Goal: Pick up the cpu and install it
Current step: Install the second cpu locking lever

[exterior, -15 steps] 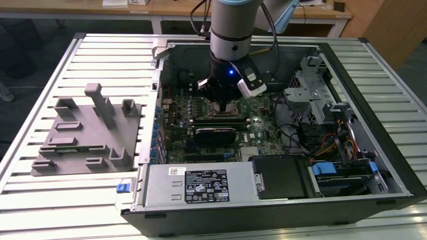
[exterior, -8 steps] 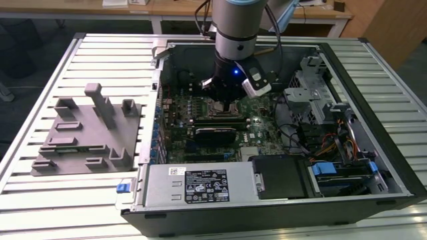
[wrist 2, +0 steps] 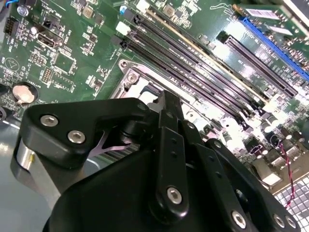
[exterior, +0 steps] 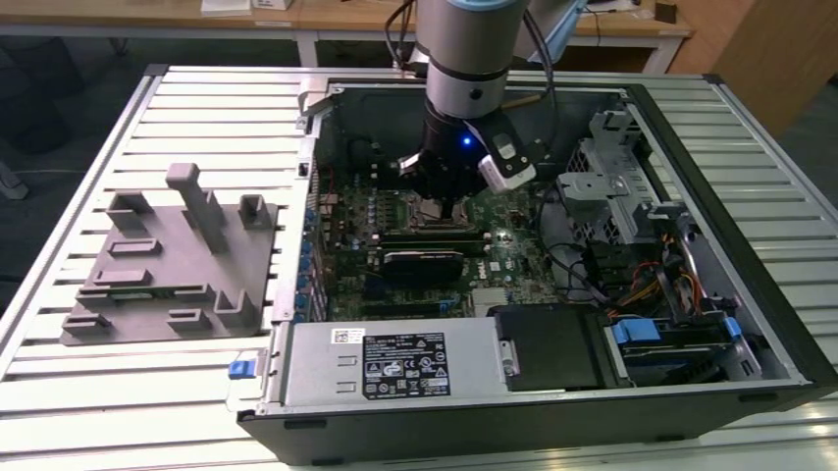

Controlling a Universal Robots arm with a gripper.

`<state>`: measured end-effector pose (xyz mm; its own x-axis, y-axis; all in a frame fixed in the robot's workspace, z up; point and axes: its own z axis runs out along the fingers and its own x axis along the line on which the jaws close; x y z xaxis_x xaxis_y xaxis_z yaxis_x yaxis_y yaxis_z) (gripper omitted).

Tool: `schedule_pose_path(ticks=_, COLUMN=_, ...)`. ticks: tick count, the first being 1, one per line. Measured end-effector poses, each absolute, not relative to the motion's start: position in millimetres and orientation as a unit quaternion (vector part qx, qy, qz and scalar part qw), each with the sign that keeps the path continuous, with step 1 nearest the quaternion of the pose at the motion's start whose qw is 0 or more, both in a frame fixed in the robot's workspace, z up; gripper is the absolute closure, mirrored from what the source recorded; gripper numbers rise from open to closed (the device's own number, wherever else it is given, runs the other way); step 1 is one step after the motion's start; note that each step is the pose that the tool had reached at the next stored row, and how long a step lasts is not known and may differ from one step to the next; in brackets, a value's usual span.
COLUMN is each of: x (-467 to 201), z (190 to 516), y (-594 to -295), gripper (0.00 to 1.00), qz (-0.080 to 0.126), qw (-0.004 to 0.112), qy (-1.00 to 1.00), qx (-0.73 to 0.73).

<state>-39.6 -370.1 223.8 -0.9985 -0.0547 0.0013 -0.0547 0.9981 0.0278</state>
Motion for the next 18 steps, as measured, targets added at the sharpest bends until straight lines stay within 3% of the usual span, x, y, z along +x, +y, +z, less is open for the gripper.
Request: schedule_pose_path(ticks=18, x=-64, z=213, y=-379, gripper=0.89, qz=-0.014, qw=0.002, qy=-1.000, qx=0.027)
